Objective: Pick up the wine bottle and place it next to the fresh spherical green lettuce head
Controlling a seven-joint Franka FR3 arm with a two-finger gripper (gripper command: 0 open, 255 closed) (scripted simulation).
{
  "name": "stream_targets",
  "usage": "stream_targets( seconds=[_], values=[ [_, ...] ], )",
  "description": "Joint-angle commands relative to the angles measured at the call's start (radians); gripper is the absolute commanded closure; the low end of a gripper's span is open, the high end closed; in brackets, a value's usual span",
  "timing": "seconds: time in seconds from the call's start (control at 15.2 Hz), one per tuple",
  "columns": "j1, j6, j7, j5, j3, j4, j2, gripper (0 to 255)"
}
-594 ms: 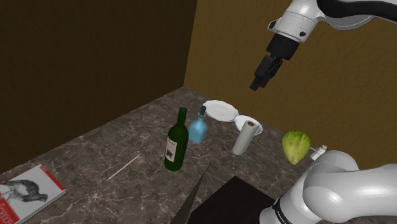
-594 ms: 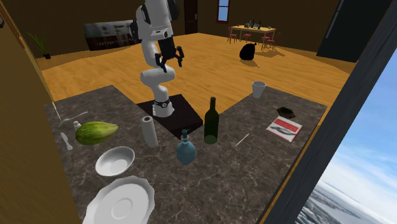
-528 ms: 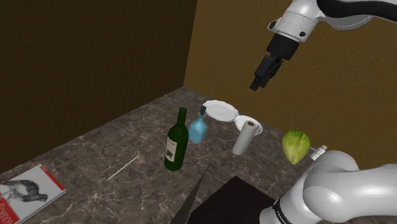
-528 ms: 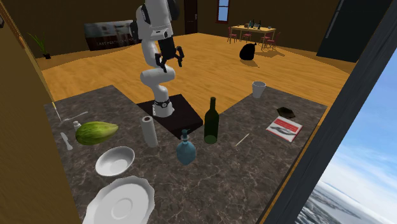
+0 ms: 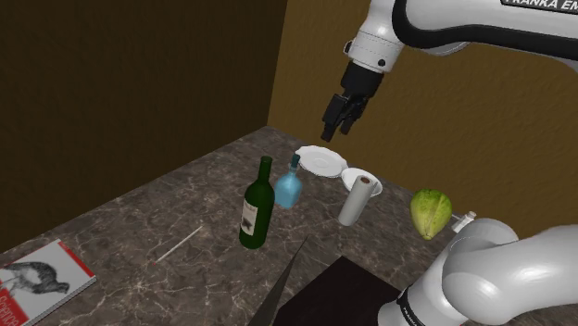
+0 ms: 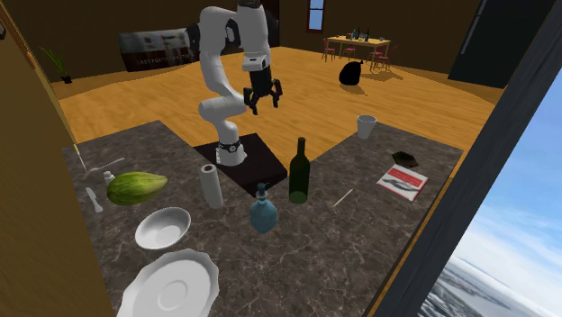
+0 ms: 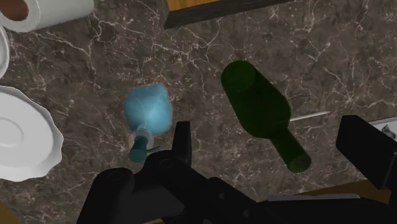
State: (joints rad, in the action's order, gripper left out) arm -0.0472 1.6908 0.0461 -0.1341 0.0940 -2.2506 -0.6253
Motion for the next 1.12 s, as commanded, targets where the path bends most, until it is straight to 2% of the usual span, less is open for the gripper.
stream_targets(
  seconds=[0.0, 0.33, 0.66, 1.06],
  values=[
    [-0.007, 0.044, -0.036, 0.000, 0.040, 0.003, 0.046, 0],
    [-0.015, 0.140, -0.126, 0.025, 0.131, 0.053, 0.202, 0],
    [-0.020, 0.215, -0.228, 0.084, 0.214, 0.135, 0.380, 0],
    [-0.022, 0.286, -0.239, 0.093, 0.222, 0.087, 0.407, 0]
  ],
)
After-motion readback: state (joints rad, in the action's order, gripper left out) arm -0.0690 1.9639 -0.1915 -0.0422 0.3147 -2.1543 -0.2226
